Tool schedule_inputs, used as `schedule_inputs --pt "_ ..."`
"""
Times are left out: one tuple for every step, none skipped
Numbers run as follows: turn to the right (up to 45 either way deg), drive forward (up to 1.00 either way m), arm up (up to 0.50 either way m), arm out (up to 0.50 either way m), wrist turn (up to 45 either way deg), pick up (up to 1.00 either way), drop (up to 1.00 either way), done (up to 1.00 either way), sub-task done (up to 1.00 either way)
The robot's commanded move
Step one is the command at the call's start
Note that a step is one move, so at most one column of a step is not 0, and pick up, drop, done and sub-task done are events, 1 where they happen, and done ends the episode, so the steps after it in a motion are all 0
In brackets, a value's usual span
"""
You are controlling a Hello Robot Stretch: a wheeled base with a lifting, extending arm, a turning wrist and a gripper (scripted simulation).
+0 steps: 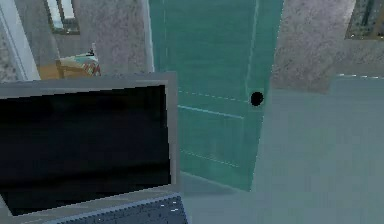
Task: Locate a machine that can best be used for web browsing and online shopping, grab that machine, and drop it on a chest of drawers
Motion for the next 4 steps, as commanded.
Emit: schedule_inputs --pt "0.0 0.85 0.00 0.00 0.0 0.00 0.00 0.00 0.00" --pt "-45.0 0.00 0.00 0.00 0.0 0.00 0.00 0.00 0.00" --pt "0.0 0.05 0.00 0.00 0.0 0.00 0.00 0.00 0.00" --pt "-6.0 0.00 0.00 0.00 0.0 0.00 0.00 0.00 0.00"
